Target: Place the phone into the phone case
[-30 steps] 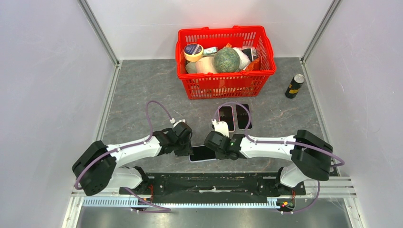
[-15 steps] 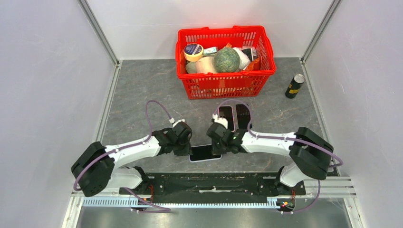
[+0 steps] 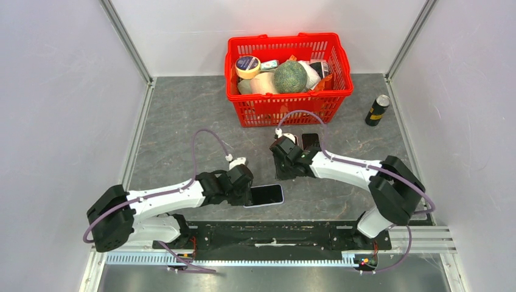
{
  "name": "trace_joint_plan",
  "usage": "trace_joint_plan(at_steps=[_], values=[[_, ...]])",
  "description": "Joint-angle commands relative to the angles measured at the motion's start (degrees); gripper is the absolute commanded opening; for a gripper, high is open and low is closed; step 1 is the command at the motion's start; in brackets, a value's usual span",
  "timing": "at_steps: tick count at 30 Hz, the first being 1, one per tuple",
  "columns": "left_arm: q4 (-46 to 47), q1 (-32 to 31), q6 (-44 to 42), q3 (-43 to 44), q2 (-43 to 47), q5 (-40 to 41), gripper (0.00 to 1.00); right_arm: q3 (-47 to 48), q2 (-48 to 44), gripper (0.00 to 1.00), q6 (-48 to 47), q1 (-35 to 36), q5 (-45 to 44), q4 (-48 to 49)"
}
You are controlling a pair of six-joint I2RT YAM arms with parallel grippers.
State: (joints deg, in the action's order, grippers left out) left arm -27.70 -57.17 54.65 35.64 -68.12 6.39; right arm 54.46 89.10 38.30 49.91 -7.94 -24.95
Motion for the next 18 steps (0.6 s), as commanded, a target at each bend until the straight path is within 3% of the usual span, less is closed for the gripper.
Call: trace_joint_plan(at_steps=[1,9,18], values=[[2.8,-4.9,5.1,2.3,-3.3,2.6,0.32,4.2,4.6,0.32,-3.4,-0.3,1.9,0.8],[7.2,-10.8,7.8,4.5,-12.7,3.1,0.29,6.5,10.5,0.31,-4.0,-0.3,3.1,1.3],[1.3,-7.8,8.6,4.4,-12.7,10.3,0.24,3.5,10.1,0.28,-4.1,-0.3,4.2,0.3]])
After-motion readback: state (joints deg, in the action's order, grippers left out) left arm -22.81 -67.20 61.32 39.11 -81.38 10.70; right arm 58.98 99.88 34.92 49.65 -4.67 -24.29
